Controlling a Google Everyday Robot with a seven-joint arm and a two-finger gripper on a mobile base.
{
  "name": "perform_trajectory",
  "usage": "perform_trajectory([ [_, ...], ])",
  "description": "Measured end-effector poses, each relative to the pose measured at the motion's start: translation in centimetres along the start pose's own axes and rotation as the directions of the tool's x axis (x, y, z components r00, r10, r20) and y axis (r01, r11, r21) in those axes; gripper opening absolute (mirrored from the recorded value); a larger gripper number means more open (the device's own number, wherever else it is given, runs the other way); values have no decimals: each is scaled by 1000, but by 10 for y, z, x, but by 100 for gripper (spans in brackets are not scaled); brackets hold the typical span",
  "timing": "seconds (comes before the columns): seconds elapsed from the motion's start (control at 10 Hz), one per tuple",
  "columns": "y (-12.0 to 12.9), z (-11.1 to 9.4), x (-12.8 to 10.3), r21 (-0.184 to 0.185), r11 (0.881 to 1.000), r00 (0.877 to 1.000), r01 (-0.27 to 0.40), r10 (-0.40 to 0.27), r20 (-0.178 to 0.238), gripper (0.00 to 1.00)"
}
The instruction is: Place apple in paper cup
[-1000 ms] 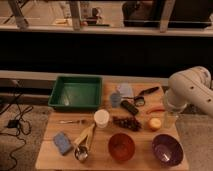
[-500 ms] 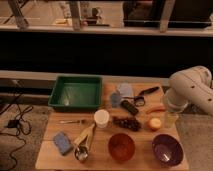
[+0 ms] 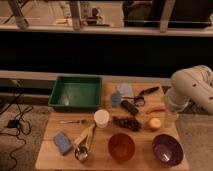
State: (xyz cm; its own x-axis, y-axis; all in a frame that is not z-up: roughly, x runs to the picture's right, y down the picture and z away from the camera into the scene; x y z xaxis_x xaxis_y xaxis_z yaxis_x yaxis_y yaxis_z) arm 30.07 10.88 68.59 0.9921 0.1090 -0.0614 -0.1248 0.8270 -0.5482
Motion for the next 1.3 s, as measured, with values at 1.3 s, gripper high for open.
perform_trajectory([
  [1.3, -22, 55, 14, -39, 999, 998, -8, 10, 57, 80],
])
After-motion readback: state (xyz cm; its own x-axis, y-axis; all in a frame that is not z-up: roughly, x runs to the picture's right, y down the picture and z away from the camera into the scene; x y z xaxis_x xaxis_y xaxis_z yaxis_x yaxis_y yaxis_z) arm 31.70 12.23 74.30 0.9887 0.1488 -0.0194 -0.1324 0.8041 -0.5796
